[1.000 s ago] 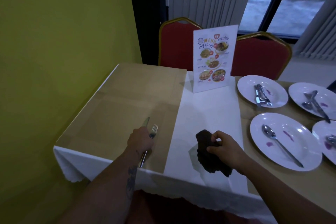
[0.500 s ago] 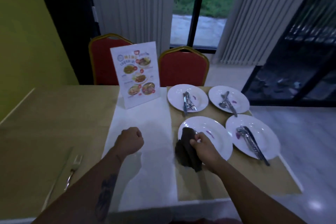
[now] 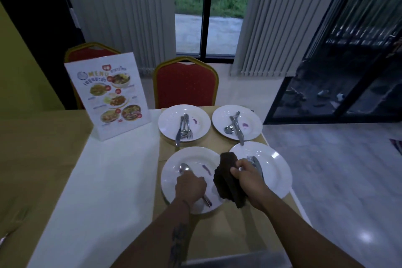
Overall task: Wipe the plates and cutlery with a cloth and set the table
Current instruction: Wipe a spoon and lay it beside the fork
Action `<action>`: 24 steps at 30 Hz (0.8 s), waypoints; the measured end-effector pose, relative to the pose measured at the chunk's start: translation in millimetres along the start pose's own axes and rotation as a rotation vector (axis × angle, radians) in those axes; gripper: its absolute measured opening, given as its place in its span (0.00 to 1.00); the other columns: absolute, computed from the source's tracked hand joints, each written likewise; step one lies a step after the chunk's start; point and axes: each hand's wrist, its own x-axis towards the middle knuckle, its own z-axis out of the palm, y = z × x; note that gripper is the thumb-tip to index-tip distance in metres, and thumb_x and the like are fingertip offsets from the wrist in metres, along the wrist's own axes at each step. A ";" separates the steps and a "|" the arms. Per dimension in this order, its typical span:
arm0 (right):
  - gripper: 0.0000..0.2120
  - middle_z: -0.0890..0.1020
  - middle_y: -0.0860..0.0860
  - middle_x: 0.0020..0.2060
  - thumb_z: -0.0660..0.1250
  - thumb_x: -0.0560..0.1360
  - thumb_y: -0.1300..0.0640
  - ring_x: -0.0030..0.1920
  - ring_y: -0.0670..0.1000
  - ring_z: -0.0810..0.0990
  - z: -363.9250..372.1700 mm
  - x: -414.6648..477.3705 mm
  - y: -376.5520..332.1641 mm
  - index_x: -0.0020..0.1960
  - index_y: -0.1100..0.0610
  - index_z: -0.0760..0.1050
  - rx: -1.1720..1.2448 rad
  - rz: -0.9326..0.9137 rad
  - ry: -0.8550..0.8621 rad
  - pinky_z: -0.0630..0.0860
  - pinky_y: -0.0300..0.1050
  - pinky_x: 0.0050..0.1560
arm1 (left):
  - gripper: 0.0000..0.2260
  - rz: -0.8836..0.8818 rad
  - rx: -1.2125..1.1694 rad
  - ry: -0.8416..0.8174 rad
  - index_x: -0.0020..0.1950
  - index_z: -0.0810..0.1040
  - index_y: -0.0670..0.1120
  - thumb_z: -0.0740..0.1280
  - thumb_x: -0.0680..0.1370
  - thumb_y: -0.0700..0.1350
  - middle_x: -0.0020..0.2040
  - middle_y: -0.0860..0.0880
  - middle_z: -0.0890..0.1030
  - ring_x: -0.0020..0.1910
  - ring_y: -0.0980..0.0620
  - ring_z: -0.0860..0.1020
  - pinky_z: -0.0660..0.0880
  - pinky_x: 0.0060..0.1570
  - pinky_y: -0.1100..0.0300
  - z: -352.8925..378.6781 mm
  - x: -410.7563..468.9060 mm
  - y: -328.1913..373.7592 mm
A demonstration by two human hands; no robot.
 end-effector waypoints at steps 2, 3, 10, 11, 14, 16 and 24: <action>0.08 0.76 0.56 0.43 0.62 0.81 0.57 0.44 0.53 0.76 -11.3 4.4 3.5 0.43 0.53 0.69 -0.003 -0.016 -0.002 0.73 0.47 0.44 | 0.11 0.003 0.042 0.052 0.41 0.69 0.45 0.65 0.80 0.48 0.41 0.50 0.76 0.44 0.52 0.74 0.71 0.47 0.60 13.9 -3.0 2.3; 0.08 0.76 0.56 0.43 0.62 0.81 0.57 0.45 0.53 0.77 -17.2 6.4 5.7 0.43 0.53 0.70 -0.010 -0.017 -0.003 0.73 0.47 0.44 | 0.09 0.008 0.067 0.066 0.44 0.72 0.45 0.65 0.80 0.48 0.44 0.49 0.77 0.45 0.52 0.75 0.72 0.48 0.60 20.0 -6.0 4.1; 0.04 0.79 0.53 0.51 0.62 0.82 0.53 0.53 0.52 0.80 -28.7 14.2 16.6 0.54 0.53 0.73 -0.065 0.014 -0.043 0.81 0.52 0.59 | 0.17 0.031 0.249 0.099 0.61 0.73 0.41 0.67 0.76 0.50 0.55 0.46 0.80 0.54 0.49 0.79 0.75 0.56 0.59 38.2 -13.6 9.5; 0.04 0.79 0.54 0.51 0.62 0.82 0.54 0.53 0.52 0.80 -29.7 14.9 17.9 0.53 0.53 0.73 -0.060 0.012 -0.046 0.81 0.52 0.59 | 0.16 -0.003 0.247 0.102 0.59 0.73 0.40 0.67 0.75 0.48 0.54 0.46 0.80 0.53 0.47 0.79 0.76 0.53 0.57 37.5 -15.5 13.0; 0.03 0.79 0.52 0.51 0.62 0.82 0.54 0.52 0.50 0.80 -27.9 16.8 19.2 0.53 0.53 0.73 -0.041 0.004 -0.029 0.81 0.48 0.56 | 0.12 -0.064 0.185 0.146 0.55 0.74 0.40 0.66 0.75 0.44 0.47 0.45 0.79 0.47 0.47 0.80 0.75 0.46 0.57 33.6 -16.5 18.6; 0.04 0.78 0.51 0.50 0.63 0.82 0.54 0.51 0.49 0.80 -24.4 17.6 18.4 0.55 0.52 0.73 -0.024 0.019 -0.020 0.80 0.42 0.50 | 0.10 -0.050 0.090 0.162 0.54 0.74 0.41 0.68 0.76 0.44 0.42 0.49 0.77 0.44 0.50 0.78 0.76 0.46 0.59 29.2 -17.3 19.5; 0.04 0.77 0.57 0.53 0.62 0.82 0.60 0.50 0.53 0.78 4.0 13.2 1.1 0.56 0.58 0.71 0.219 0.077 -0.057 0.80 0.48 0.42 | 0.04 -0.013 -0.190 0.106 0.40 0.80 0.47 0.73 0.73 0.40 0.33 0.53 0.81 0.32 0.60 0.78 0.74 0.33 0.67 -8.9 -24.8 29.8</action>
